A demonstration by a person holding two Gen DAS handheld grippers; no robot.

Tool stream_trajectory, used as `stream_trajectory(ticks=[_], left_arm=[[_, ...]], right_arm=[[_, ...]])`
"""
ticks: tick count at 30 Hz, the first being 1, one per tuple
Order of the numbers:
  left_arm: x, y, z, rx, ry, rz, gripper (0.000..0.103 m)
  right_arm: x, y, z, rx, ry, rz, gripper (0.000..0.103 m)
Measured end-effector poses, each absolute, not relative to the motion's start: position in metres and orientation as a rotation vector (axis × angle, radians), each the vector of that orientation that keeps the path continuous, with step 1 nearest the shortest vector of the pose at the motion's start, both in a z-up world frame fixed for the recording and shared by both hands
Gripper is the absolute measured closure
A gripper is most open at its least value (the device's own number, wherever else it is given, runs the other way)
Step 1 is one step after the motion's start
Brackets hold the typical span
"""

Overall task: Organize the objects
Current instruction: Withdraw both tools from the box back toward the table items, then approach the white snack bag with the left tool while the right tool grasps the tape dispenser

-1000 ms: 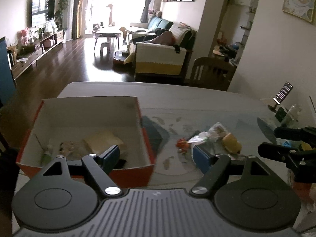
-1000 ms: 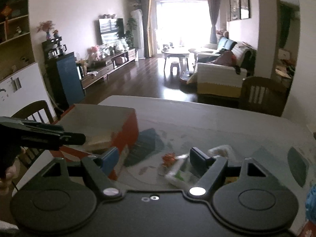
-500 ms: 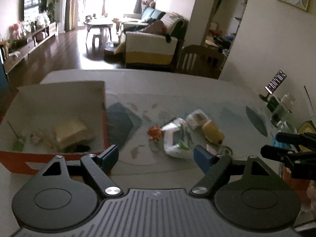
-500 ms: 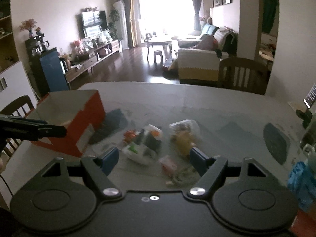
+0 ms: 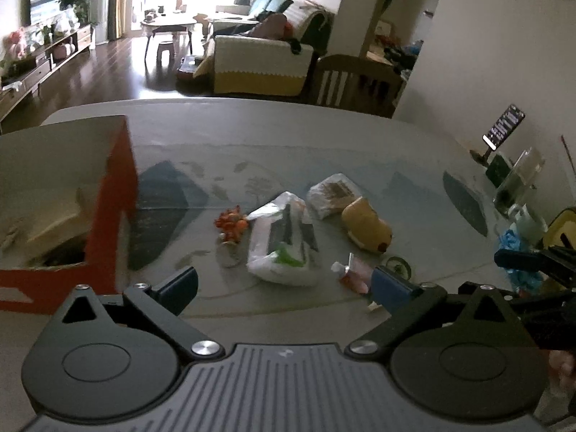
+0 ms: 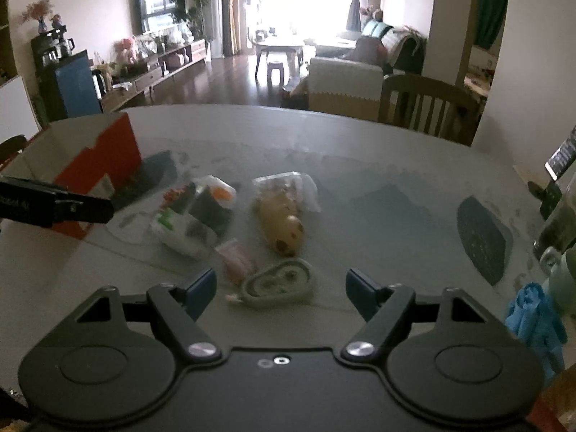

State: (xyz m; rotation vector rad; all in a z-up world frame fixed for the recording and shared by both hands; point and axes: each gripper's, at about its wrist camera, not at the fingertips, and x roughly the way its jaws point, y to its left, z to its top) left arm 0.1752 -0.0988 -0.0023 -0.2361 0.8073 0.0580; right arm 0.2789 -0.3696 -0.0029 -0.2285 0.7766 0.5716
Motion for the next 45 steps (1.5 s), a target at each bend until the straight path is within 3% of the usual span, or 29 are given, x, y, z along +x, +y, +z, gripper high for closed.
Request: stream_trajectory(ticks=[26, 43, 45], left_arm=[[0.288, -0.115, -0.078, -0.047, 0.956, 0.148, 0.000], [0.287, -0.125, -0.094, 0.007, 0.953, 0.135, 0.001], [0.284, -0.127, -0.096, 0.018, 0.950, 0.133, 0.007]], right_arm=[[0.374, -0.330, -0.083, -0.165, 0.978, 0.429, 0.024], [0.346, -0.357, -0.097, -0.238, 0.982, 0.445, 0.025], [0.341, -0.359, -0.097, -0.244, 0.976, 0.454, 0.026]])
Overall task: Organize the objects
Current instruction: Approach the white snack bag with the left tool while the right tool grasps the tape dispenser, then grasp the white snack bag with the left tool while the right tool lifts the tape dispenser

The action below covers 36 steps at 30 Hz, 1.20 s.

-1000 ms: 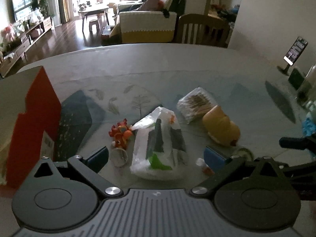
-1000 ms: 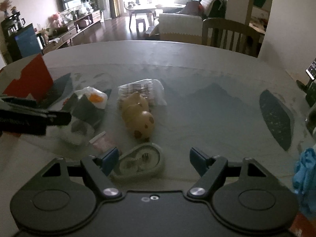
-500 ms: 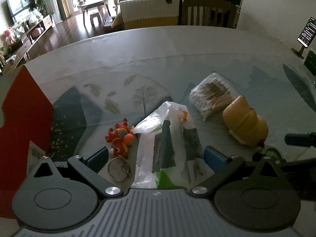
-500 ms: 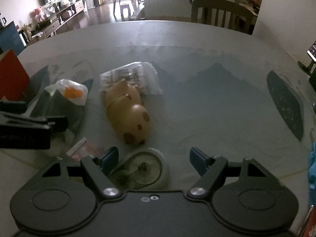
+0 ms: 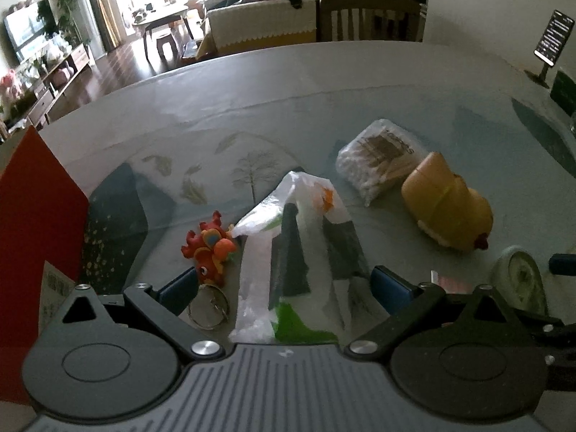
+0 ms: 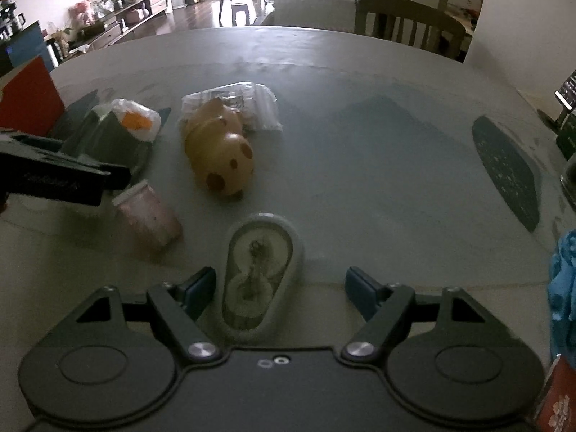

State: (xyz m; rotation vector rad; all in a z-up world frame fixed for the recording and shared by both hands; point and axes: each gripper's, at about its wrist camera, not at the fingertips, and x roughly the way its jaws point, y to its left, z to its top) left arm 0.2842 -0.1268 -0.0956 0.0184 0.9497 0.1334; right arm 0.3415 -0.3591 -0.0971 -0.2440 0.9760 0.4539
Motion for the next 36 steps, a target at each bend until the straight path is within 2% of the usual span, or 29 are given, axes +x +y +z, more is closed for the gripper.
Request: stream_trajectory(ticks=[1, 3, 4, 5, 8, 10, 11, 15, 36], left_arm=[[0.283, -0.127, -0.096, 0.022, 0.950, 0.132, 0.010], [0.282, -0.131, -0.095, 0.033, 0.951, 0.135, 0.027], [0.280, -0.130, -0.095, 0.037, 0.950, 0.133, 0.031], [0.278, -0.132, -0.094, 0.041, 0.947, 0.133, 0.037], [0.273, -0.133, -0.091, 0.054, 0.939, 0.133, 0.052], [0.270, -0.135, -0.089, 0.070, 0.934, 0.130, 0.058], [0.268, -0.136, -0.088, 0.079, 0.931, 0.134, 0.065], [0.262, -0.138, -0.080, 0.091, 0.908, 0.139, 0.075], [0.189, -0.134, -0.024, -0.003, 0.782, 0.059, 0.077]], right_arm=[[0.339, -0.361, -0.097, -0.245, 0.973, 0.457, 0.026], [0.337, -0.363, -0.097, -0.246, 0.971, 0.463, 0.027], [0.336, -0.364, -0.096, -0.245, 0.970, 0.464, 0.028], [0.335, -0.364, -0.096, -0.245, 0.968, 0.466, 0.033], [0.333, -0.364, -0.093, -0.249, 0.959, 0.472, 0.060], [0.333, -0.362, -0.092, -0.256, 0.960, 0.470, 0.062], [0.333, -0.362, -0.092, -0.259, 0.961, 0.469, 0.062], [0.331, -0.363, -0.089, -0.246, 0.969, 0.470, 0.062], [0.276, -0.360, -0.011, -0.173, 0.849, 0.558, 0.062]])
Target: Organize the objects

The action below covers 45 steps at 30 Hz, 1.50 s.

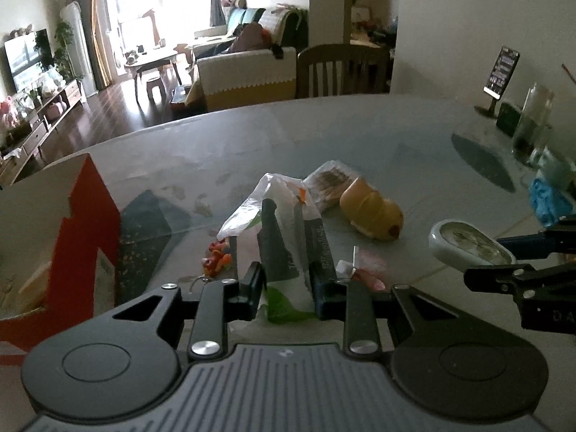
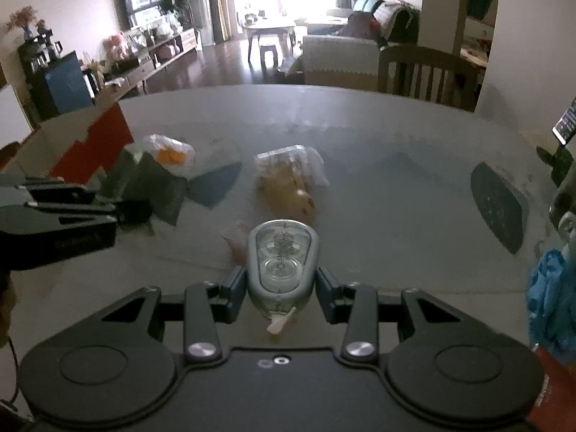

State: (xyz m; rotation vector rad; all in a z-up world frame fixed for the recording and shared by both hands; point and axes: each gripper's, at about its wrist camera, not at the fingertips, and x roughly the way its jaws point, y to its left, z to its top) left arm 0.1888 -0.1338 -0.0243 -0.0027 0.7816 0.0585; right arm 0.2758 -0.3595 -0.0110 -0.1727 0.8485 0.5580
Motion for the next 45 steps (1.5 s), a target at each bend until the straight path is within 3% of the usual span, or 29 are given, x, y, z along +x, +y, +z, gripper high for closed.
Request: stream_trajectory(ticks=[15, 31, 32, 34, 35, 40, 45], left_arm=[[0.131, -0.089, 0.037, -0.115, 0.699, 0.049, 0.076], [0.085, 0.011, 0.066, -0.149, 0.653, 0.158, 0.076], [0.084, 0.017, 0.066, -0.150, 0.652, 0.162, 0.076], [0.080, 0.031, 0.066, -0.152, 0.652, 0.171, 0.076], [0.079, 0.039, 0.066, -0.154, 0.654, 0.176, 0.076], [0.078, 0.074, 0.056, -0.156, 0.676, 0.207, 0.076], [0.074, 0.117, 0.047, -0.148, 0.696, 0.257, 0.076]], right_arm=[[0.235, -0.304, 0.061, -0.198, 0.686, 0.663, 0.062], [0.214, -0.186, 0.087, -0.234, 0.616, 0.810, 0.063], [0.214, -0.178, 0.086, -0.238, 0.617, 0.817, 0.064], [0.213, -0.162, 0.085, -0.243, 0.620, 0.838, 0.095], [0.214, -0.153, 0.084, -0.246, 0.626, 0.838, 0.101], [0.218, -0.116, 0.070, -0.314, 0.584, 0.814, 0.102], [0.238, -0.111, 0.059, -0.275, 0.664, 0.750, 0.099]])
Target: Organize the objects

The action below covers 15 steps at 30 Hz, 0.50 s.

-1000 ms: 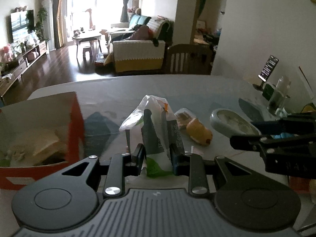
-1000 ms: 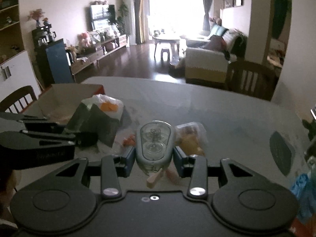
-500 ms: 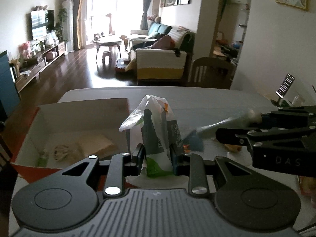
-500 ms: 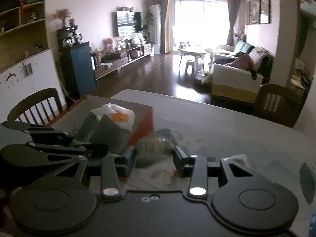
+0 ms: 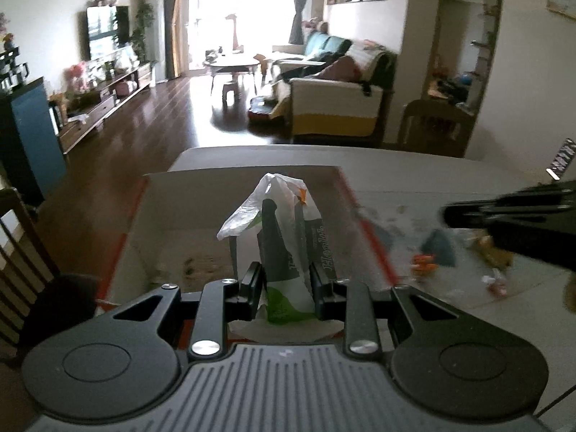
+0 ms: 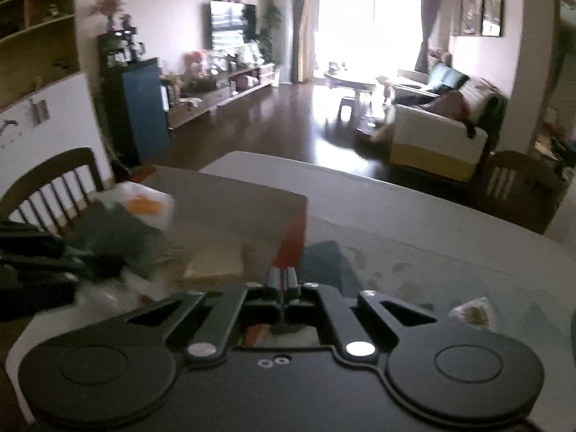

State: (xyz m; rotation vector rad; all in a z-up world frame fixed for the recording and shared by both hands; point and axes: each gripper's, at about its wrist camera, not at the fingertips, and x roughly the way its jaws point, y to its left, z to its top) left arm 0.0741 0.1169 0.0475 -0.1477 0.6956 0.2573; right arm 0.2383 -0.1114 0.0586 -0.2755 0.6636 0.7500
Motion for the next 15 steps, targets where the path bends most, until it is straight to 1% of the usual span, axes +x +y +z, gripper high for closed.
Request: stream_trajectory(ticks=[3, 6, 11, 13, 15], left_arm=[[0.078, 0.141, 0.041, -0.134, 0.711, 0.280, 0.076], [0.089, 0.163, 0.030, -0.124, 0.740, 0.293, 0.076], [0.108, 0.188, 0.016, -0.098, 0.781, 0.304, 0.076], [0.113, 0.195, 0.011, -0.095, 0.790, 0.304, 0.076], [0.120, 0.200, 0.007, -0.085, 0.800, 0.310, 0.076]], right_arm=[[0.240, -0.110, 0.052, -0.287, 0.674, 0.718, 0.092], [0.242, -0.114, 0.042, -0.298, 0.698, 0.692, 0.088], [0.243, -0.129, 0.015, -0.310, 0.774, 0.632, 0.085], [0.243, -0.135, 0.004, -0.311, 0.806, 0.612, 0.082], [0.242, -0.140, -0.006, -0.312, 0.836, 0.590, 0.077]])
